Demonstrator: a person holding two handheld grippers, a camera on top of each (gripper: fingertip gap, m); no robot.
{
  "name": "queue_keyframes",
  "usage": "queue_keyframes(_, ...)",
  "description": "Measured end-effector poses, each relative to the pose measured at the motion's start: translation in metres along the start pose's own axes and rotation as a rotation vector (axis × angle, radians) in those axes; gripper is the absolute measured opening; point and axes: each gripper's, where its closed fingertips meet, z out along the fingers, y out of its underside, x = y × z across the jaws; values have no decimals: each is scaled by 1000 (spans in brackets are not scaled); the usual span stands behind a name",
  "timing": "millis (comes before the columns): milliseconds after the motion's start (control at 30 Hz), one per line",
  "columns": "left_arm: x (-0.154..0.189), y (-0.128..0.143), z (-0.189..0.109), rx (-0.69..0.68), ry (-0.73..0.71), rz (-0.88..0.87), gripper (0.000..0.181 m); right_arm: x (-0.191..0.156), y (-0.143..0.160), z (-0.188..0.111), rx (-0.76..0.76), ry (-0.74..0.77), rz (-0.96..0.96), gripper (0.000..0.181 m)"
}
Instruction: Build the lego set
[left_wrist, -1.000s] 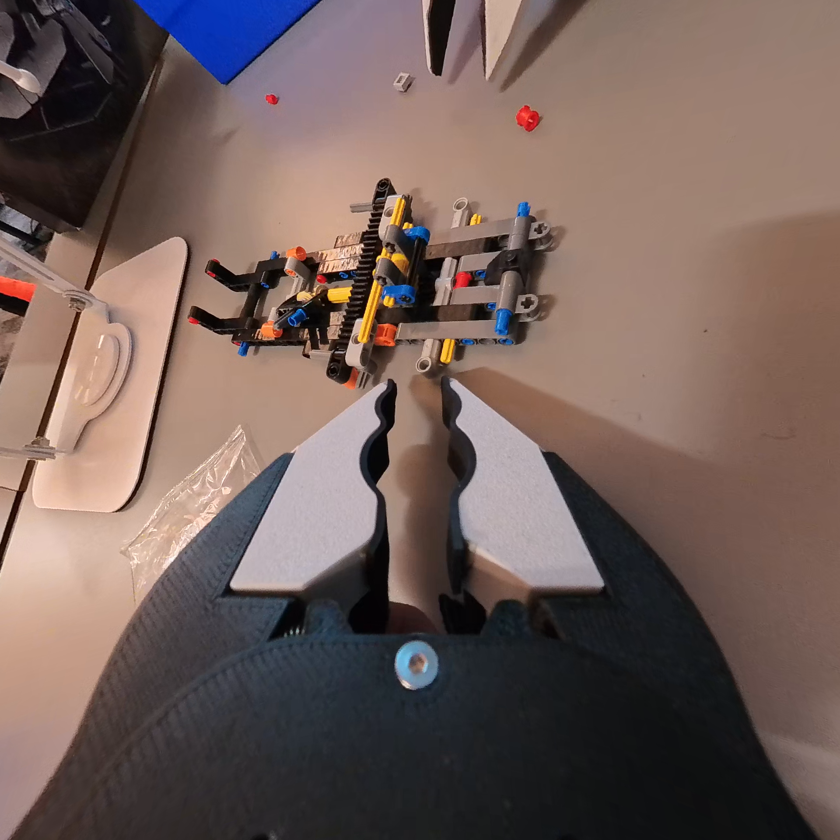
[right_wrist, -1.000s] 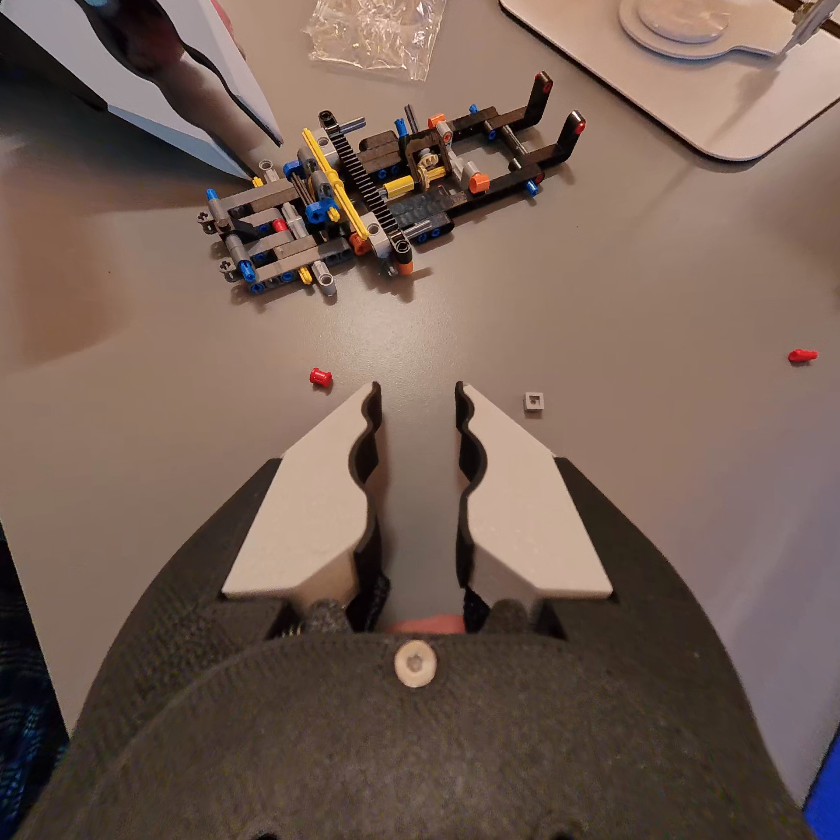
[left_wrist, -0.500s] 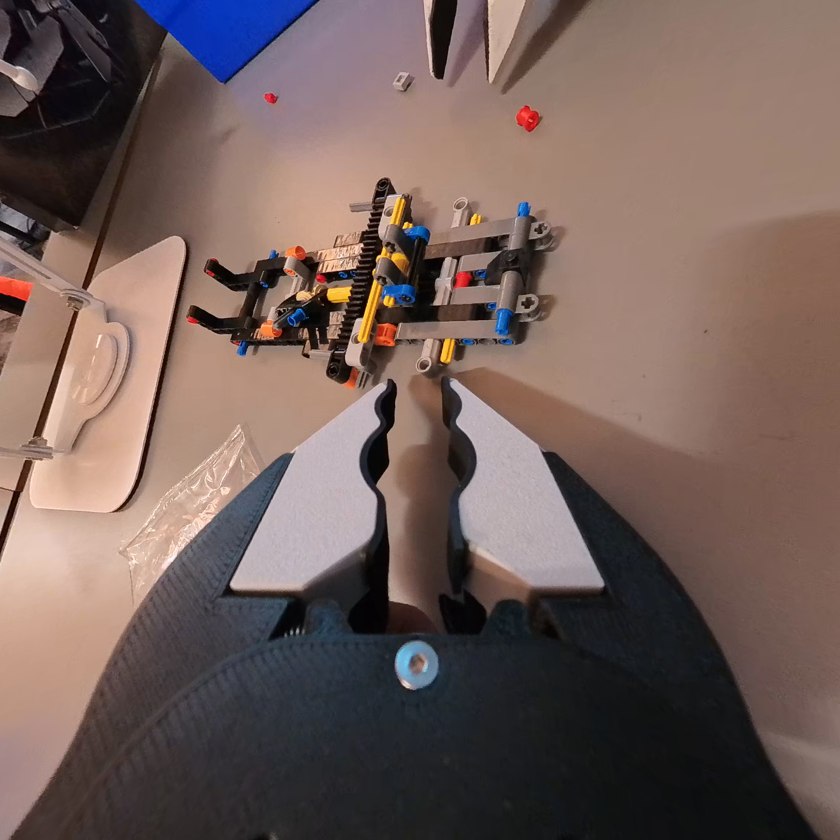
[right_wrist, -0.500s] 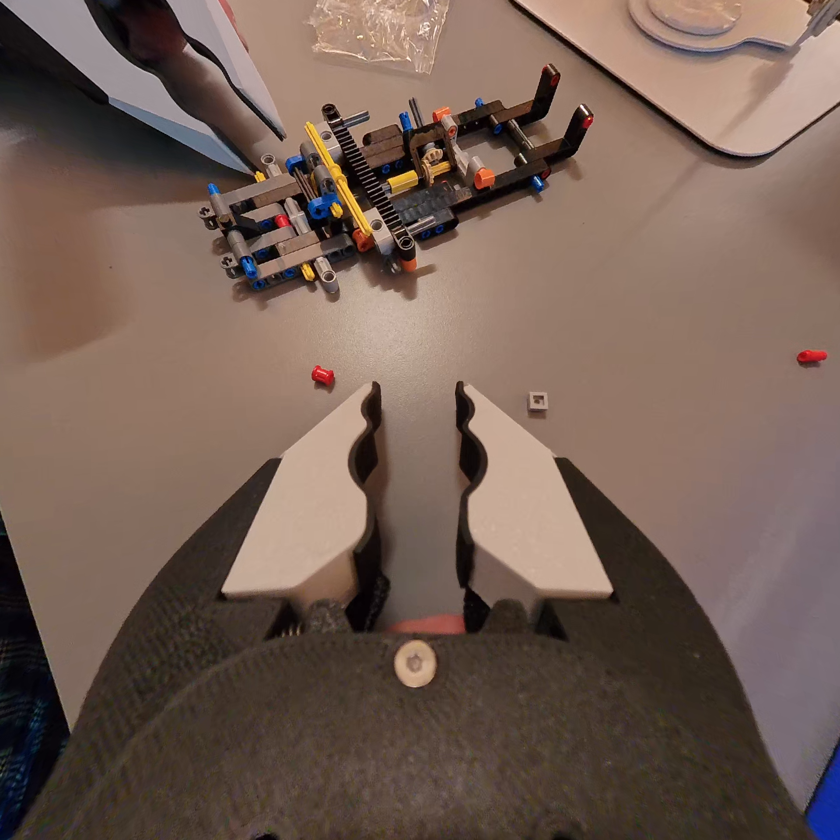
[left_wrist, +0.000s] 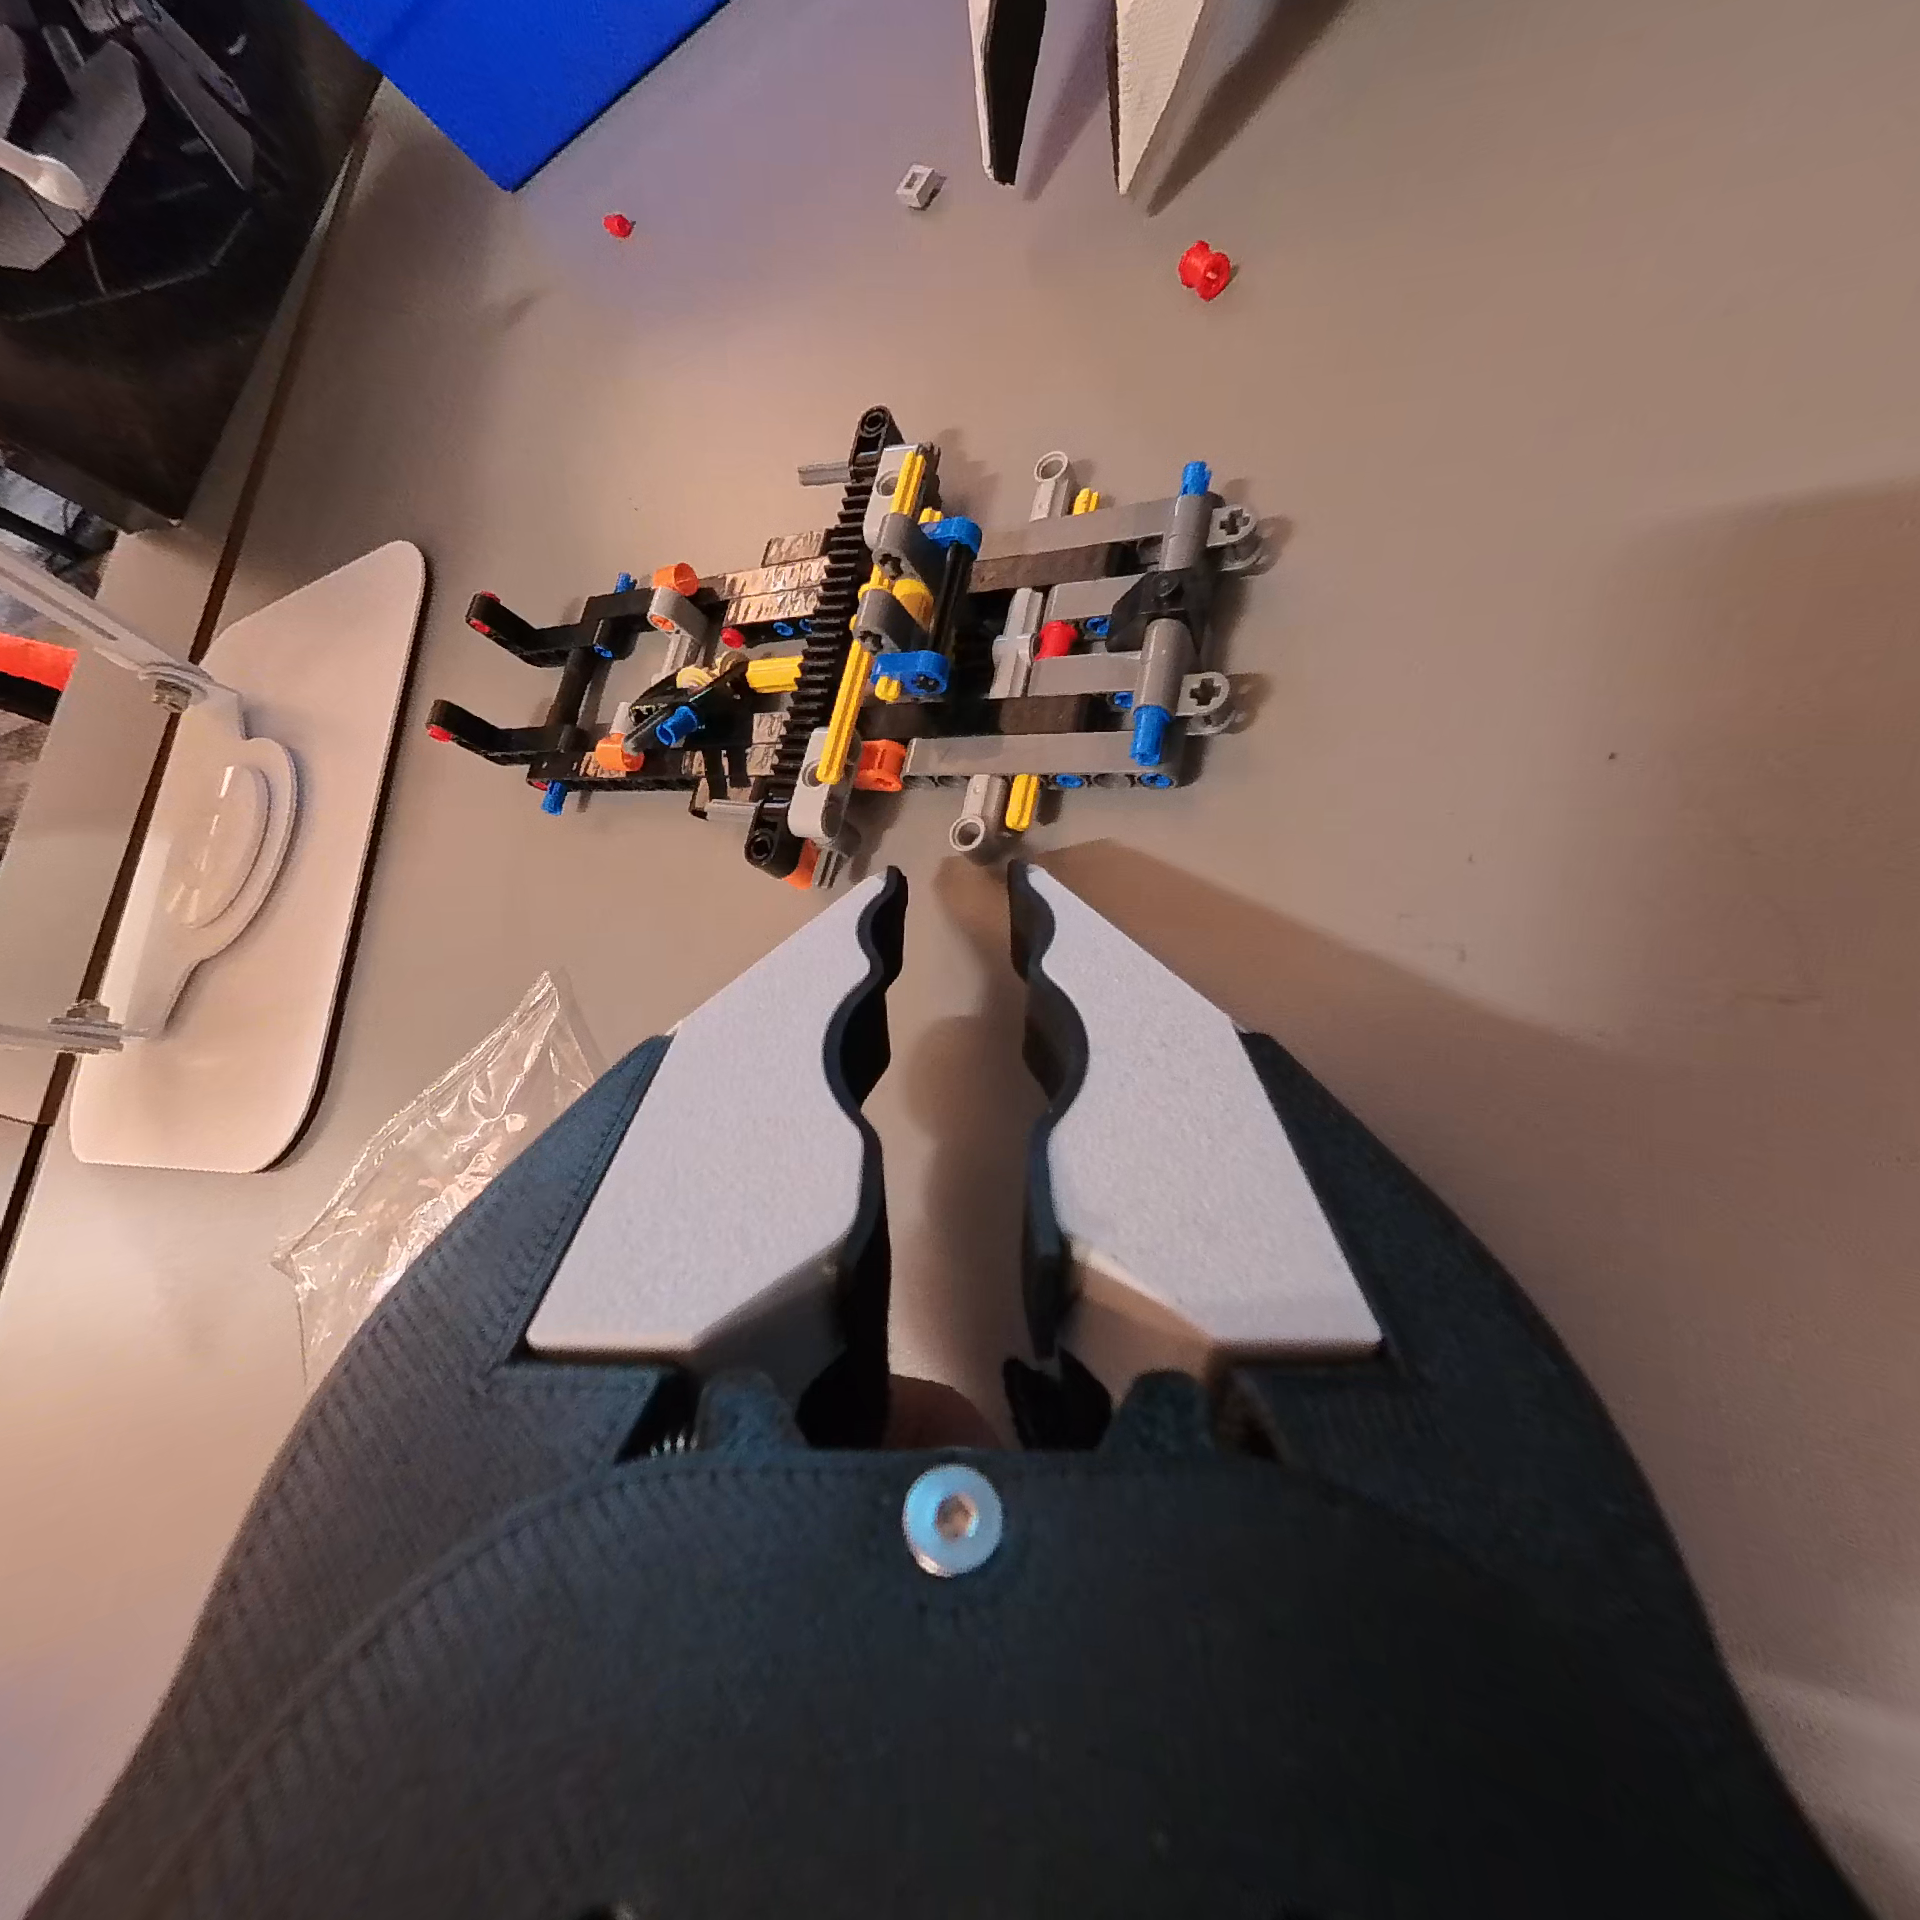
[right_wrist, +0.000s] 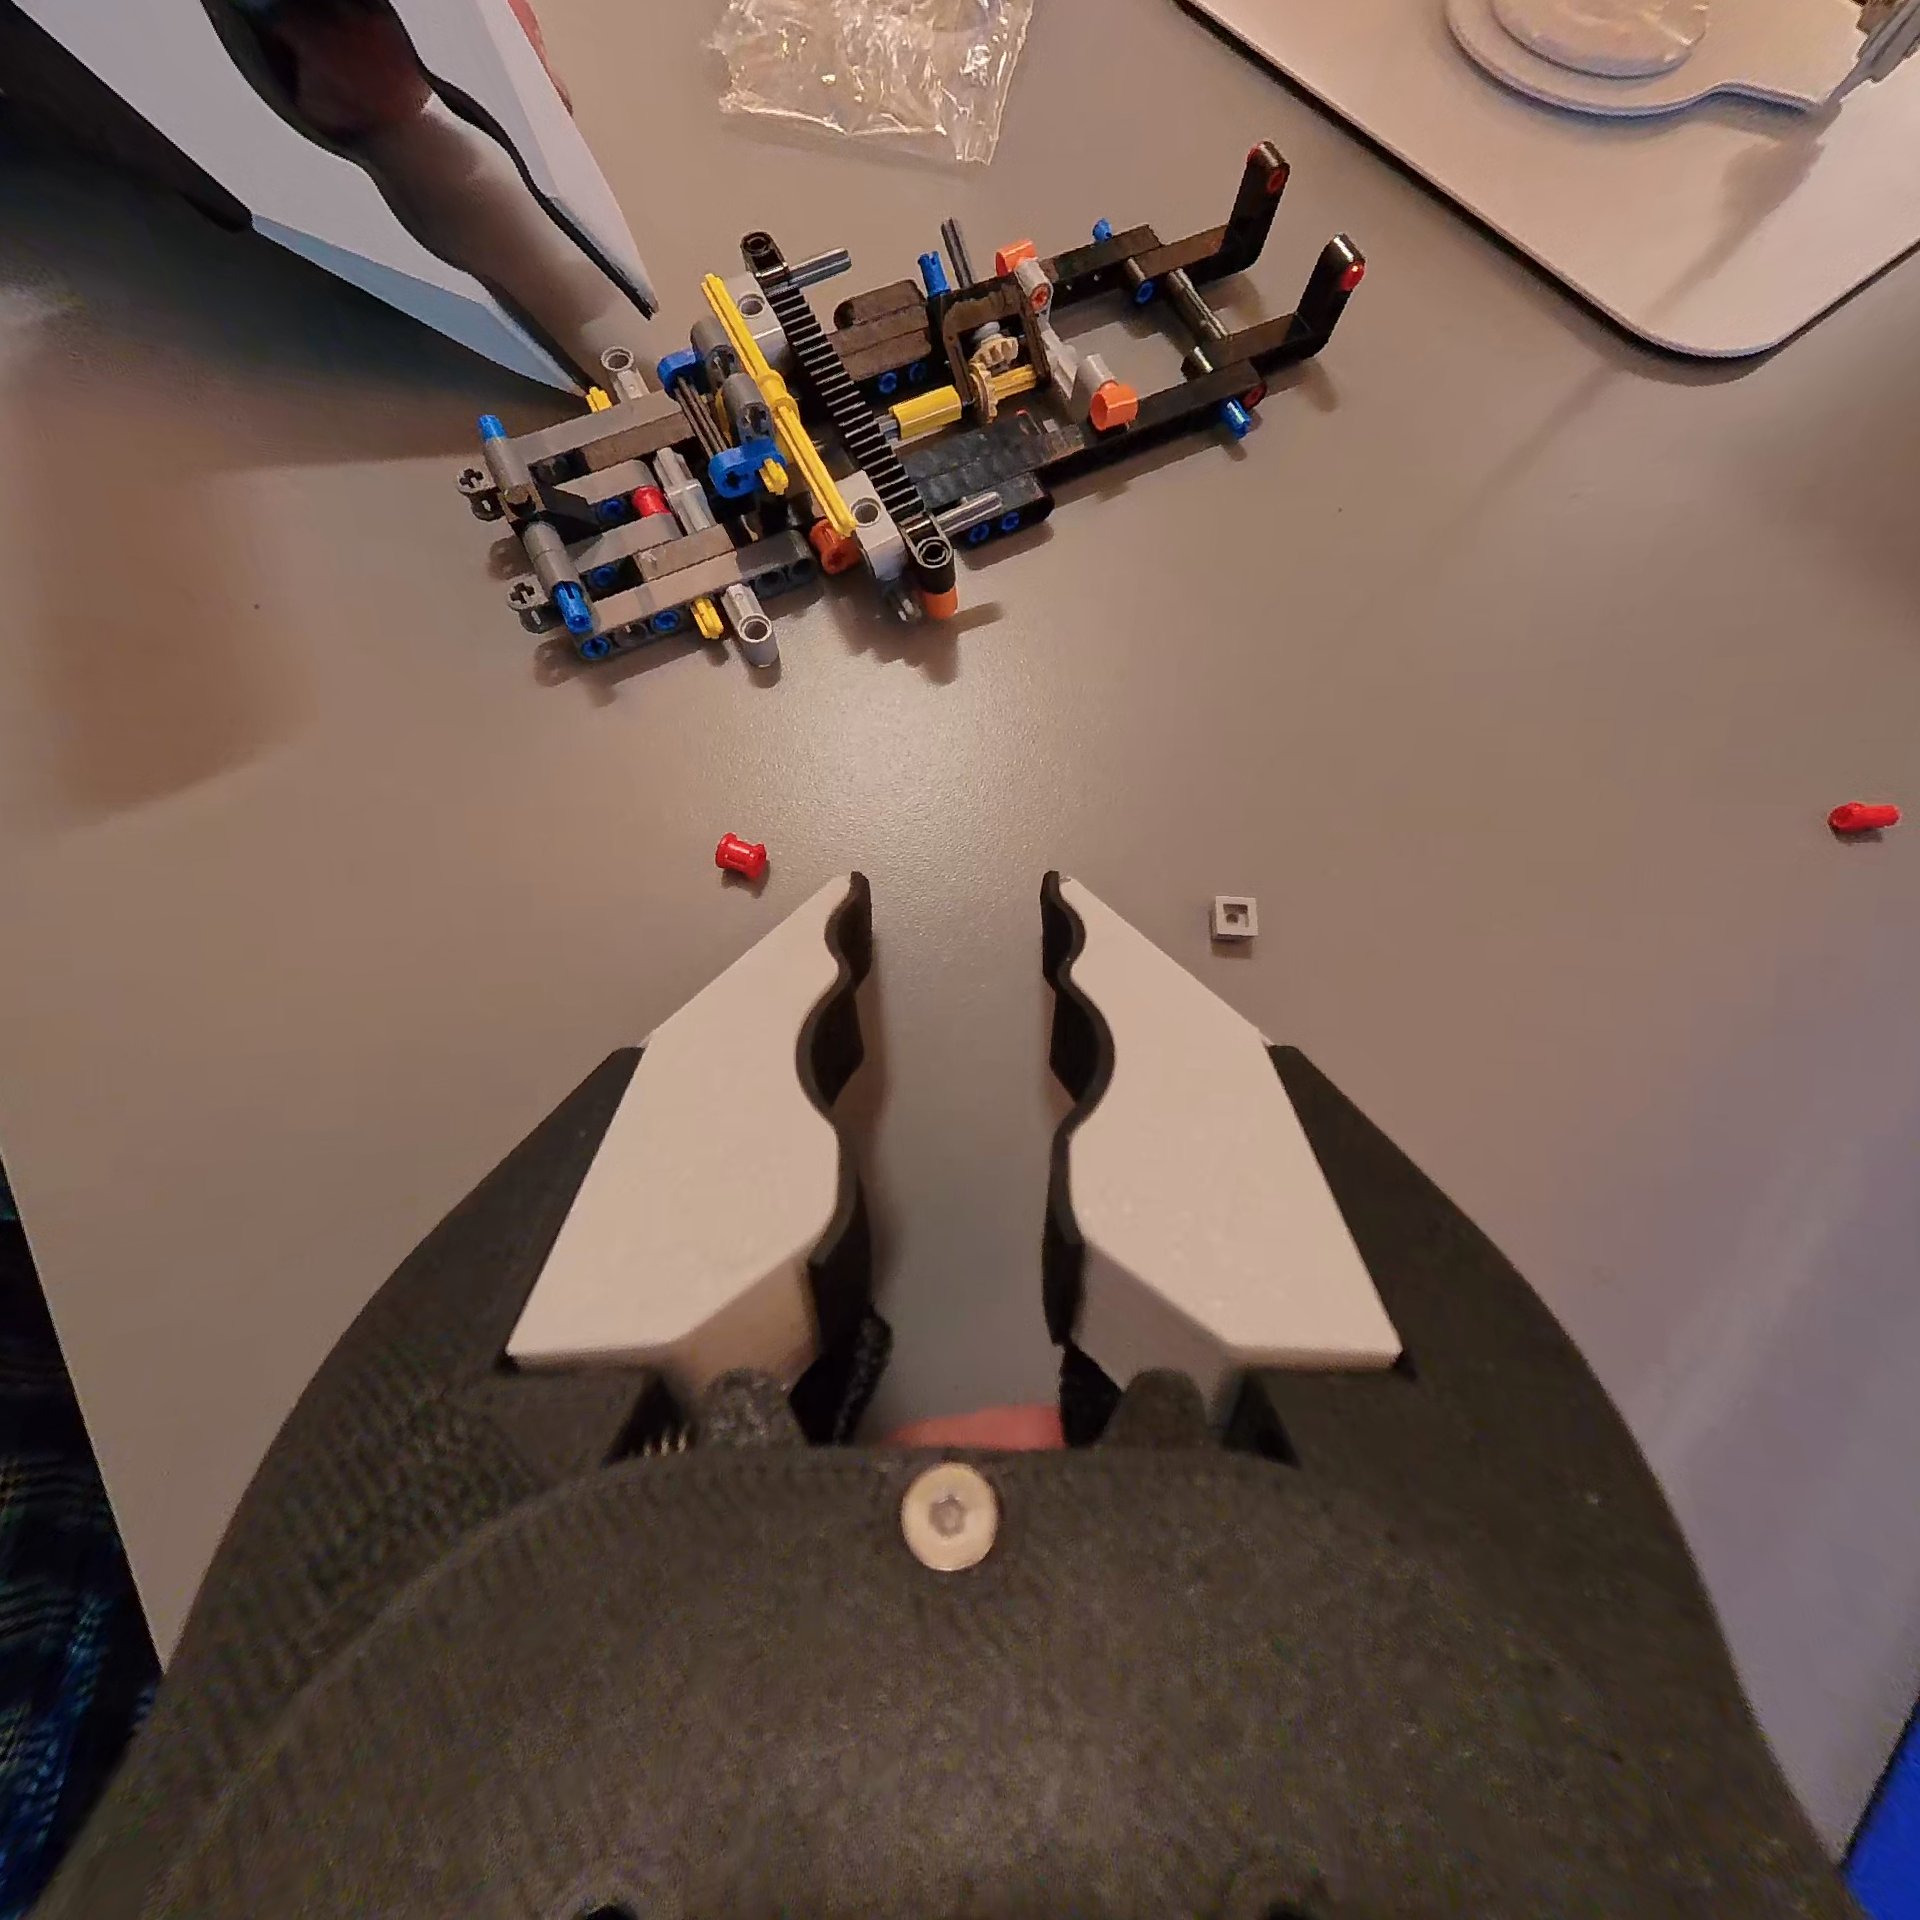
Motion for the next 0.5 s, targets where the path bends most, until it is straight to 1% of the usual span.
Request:
queue_keyframes(33, 0, 0, 0, 0, 0, 0, 17, 0, 0, 0, 0, 0, 0, 30)
queue_keyframes(500, 0, 0, 0, 0, 0, 1, 17, 0, 0, 0, -1, -1, -4, 30)
